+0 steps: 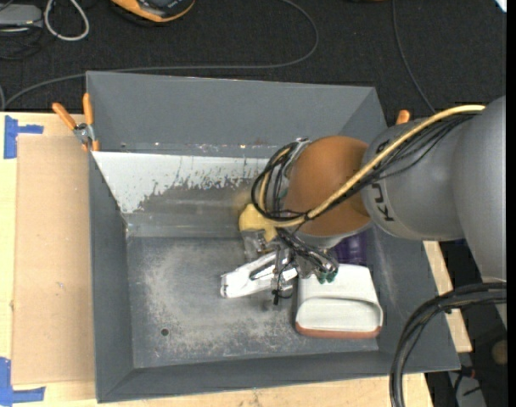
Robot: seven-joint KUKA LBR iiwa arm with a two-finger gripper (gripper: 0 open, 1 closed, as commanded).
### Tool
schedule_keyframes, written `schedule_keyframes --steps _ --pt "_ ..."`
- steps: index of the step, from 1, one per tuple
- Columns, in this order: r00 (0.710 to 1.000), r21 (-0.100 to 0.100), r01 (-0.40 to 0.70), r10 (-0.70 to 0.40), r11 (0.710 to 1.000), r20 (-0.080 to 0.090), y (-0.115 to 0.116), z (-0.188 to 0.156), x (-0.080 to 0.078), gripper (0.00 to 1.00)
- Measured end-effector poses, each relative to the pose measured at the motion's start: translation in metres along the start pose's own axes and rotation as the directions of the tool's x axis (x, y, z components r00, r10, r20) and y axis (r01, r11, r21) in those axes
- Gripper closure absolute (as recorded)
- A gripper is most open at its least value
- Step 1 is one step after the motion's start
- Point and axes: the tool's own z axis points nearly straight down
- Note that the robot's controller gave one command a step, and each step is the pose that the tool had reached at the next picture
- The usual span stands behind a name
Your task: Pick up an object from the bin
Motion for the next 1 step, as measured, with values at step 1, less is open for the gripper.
schedule_keyframes --steps 1 --pt "0.999 -0.002 0.049 -0.049 0.999 -0.013 -0.0008 0.0113 0.0009 0.0"
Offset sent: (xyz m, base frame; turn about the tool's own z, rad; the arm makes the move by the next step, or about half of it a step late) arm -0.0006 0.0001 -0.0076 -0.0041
